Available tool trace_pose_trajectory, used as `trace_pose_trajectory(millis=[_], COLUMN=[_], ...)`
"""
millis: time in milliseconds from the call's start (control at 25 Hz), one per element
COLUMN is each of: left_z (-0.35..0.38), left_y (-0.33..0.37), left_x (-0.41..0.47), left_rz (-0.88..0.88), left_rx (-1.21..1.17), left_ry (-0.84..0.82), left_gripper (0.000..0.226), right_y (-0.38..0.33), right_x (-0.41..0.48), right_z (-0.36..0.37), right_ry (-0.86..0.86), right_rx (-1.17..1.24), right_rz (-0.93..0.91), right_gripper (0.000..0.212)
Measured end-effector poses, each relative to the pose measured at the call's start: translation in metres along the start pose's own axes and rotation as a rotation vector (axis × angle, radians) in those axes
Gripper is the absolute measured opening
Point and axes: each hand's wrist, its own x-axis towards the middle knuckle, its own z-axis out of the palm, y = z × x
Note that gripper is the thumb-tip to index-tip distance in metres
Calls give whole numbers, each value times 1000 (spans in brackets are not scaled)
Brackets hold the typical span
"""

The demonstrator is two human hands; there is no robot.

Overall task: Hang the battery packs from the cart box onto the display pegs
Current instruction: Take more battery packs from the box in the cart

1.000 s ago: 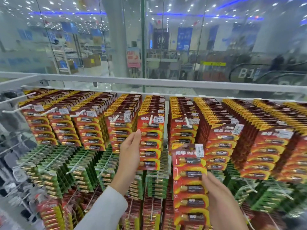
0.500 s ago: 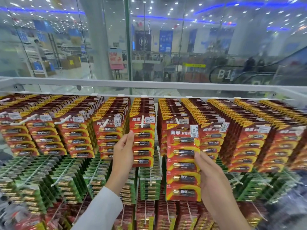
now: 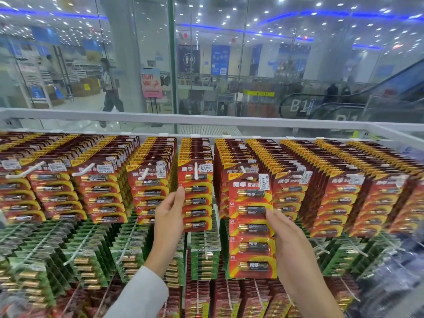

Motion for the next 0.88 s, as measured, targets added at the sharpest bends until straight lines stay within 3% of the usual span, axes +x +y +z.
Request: trace_pose_trajectory(millis=[160,280,480,600,720,880], left_z=[-5,-6,-13,-23,-32,-44], left_y=[-14,-17,-36,-53,-67,-66], left_x=[1,-3,-10,-15,-26,-52], left_rz=[5,-14,-130,-216,-280,-298], left_rx=[35,31,-11,-42,-70,-80], left_ry=[-14,-17,-8,23,43,14], left_gripper=[48,43,17,17,25,23], right_y=[1,2,15,35,47,67], right_x=[15,33,48,54,47,37], right_z=[11,26,32,27,25,16], right_ry=[8,51,131,189,235,274], right_rx=[-26,-123,-238,-301,-303,-298], right_rz=[36,25,-51,-44,-75,-128], right_gripper=[20,32,23,44,12,18])
